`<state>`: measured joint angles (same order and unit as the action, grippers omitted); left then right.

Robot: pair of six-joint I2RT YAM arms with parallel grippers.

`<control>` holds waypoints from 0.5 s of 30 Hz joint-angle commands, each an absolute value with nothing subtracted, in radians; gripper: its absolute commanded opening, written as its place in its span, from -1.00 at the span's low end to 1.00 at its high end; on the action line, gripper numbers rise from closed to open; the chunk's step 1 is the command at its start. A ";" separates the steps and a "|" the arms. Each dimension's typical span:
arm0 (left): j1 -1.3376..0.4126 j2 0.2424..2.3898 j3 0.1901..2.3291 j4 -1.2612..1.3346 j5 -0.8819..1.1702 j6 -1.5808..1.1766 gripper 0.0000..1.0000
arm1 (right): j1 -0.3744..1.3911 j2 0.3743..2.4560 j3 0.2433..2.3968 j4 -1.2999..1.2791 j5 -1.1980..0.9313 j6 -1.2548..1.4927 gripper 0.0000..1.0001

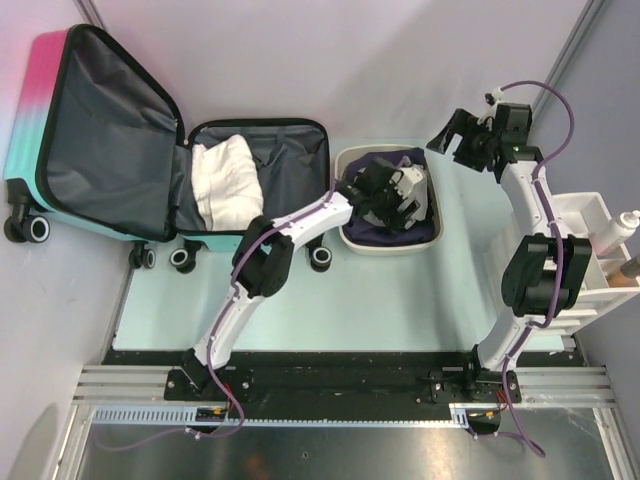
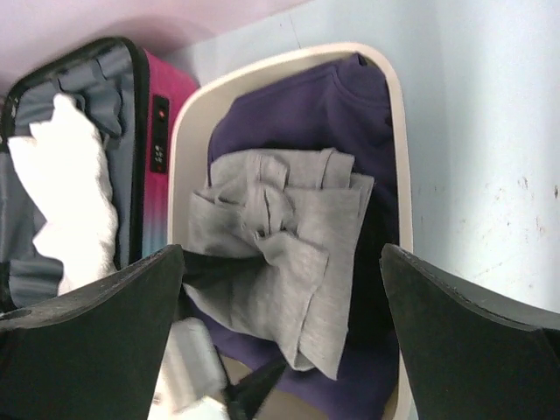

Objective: Open, take out, and arrange the luggage

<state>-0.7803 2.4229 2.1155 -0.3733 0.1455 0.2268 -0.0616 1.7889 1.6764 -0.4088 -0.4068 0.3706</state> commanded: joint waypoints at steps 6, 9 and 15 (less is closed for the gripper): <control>-0.654 1.999 2.079 -0.293 0.512 0.081 1.00 | -0.008 1.828 1.674 -0.388 -0.604 0.229 0.98; -0.542 1.871 1.946 -0.302 0.535 0.063 0.99 | 0.053 1.861 1.674 -0.399 -0.608 0.166 0.96; -0.249 1.741 1.677 -0.353 0.451 0.127 0.99 | 0.118 1.933 1.669 -0.475 -0.595 0.080 0.95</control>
